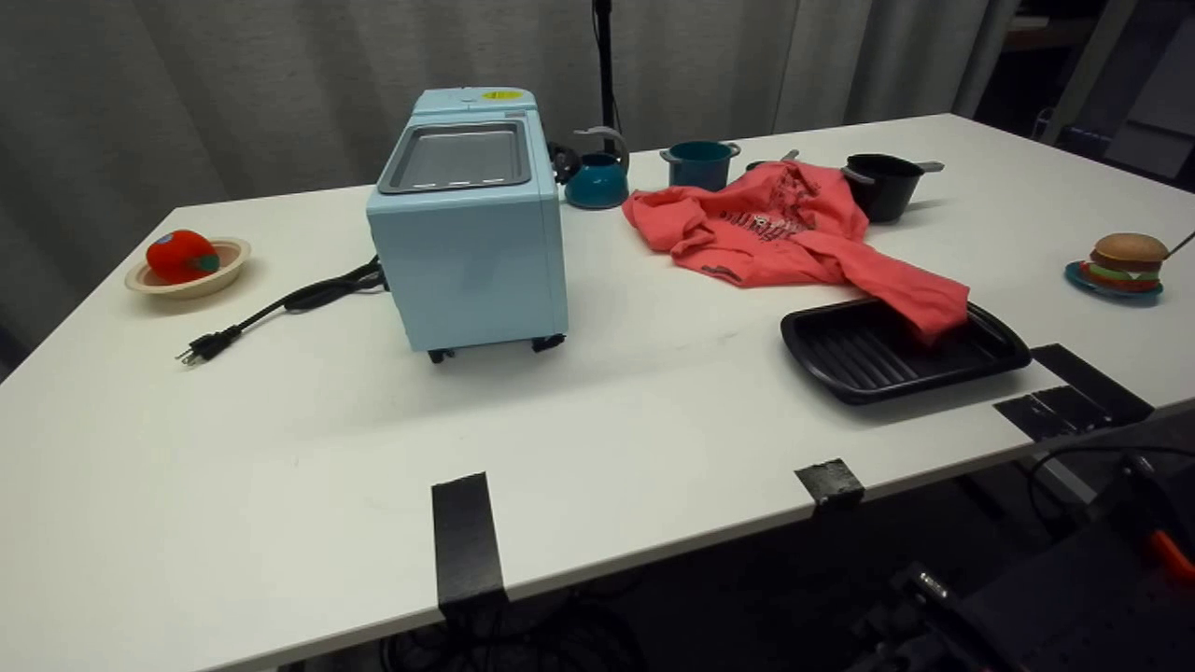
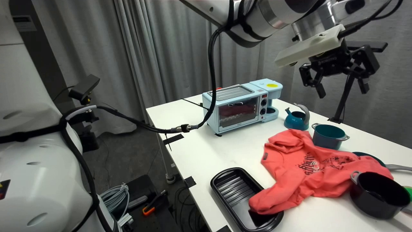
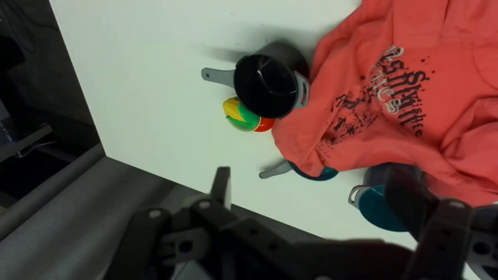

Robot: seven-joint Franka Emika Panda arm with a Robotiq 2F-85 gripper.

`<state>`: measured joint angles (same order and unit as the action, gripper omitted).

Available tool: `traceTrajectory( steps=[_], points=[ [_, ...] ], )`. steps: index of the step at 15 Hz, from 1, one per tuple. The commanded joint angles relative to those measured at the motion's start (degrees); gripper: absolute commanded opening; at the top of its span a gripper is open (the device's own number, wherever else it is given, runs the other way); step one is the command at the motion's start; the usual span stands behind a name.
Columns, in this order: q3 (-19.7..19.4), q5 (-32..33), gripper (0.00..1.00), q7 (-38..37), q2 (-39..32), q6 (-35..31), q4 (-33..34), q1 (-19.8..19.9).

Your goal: Unfold the shirt

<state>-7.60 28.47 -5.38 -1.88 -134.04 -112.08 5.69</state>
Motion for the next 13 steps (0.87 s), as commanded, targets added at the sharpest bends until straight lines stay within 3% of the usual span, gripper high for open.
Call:
traceTrajectory(
  steps=[1, 4, 5, 13],
  points=[
    [-0.8, 4.1, 1.0, -3.9, 7.6, -5.8, -8.0, 1.3],
    [-1.3, 3.4, 1.0, -5.1, 11.8, -7.5, -12.3, 3.1],
    [-0.4, 2.1, 1.0, -3.0, 7.1, -4.8, -7.2, 2.5],
    [-0.4, 2.0, 1.0, -3.6, 10.2, -5.8, -10.7, 3.8]
  ],
)
